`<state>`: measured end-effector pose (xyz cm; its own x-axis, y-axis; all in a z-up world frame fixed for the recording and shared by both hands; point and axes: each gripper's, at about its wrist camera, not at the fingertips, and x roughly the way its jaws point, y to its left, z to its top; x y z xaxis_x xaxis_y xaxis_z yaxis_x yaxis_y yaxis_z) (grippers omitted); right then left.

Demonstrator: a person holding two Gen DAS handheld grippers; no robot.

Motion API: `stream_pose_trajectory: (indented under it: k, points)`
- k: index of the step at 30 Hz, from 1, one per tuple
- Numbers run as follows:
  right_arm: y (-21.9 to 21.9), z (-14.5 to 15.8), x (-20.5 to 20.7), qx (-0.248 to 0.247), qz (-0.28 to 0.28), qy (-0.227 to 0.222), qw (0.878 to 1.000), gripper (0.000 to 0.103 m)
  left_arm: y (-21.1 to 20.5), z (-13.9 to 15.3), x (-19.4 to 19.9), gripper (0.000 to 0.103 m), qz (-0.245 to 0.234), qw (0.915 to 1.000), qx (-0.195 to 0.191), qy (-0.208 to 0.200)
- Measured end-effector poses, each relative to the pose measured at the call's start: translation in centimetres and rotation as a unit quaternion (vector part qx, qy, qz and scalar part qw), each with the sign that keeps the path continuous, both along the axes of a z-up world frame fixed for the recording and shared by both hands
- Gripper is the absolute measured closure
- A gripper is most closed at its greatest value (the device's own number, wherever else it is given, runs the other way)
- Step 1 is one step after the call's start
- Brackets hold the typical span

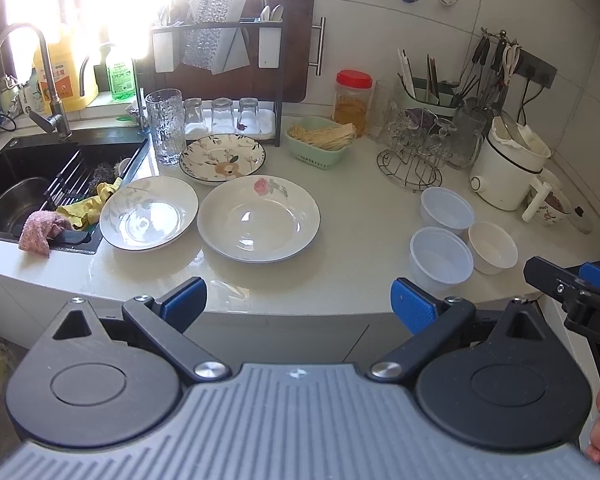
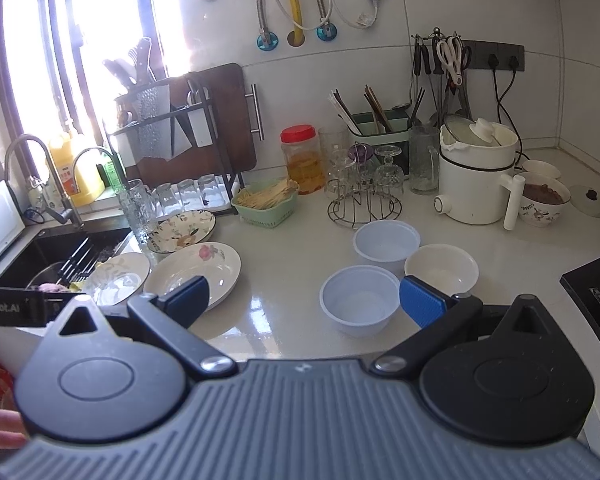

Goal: Organize plates and bowls

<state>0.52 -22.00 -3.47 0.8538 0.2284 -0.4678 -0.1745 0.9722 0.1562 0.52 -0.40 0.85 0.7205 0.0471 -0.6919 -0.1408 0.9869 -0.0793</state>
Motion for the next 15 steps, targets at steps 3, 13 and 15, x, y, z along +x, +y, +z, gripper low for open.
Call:
stream_pose_trajectory:
  k: [3,13,15]
  points:
    - [0.03,0.0,0.06,-0.002,0.001,0.002,1.0,0.0,-0.12,0.03,0.16,0.003,0.001,1.0,0.0,0.003]
    - [0.71,-0.45,0.75,-0.001,0.013,0.028,1.0,0.0,0.15,0.11,0.67,0.003,0.009,0.9998,0.001,0.02]
    - [0.9,-0.43,0.85,-0.002,0.013,0.028,1.0,0.0,0.34,0.14,0.81,0.003,0.01,0.9997,0.002,0.021]
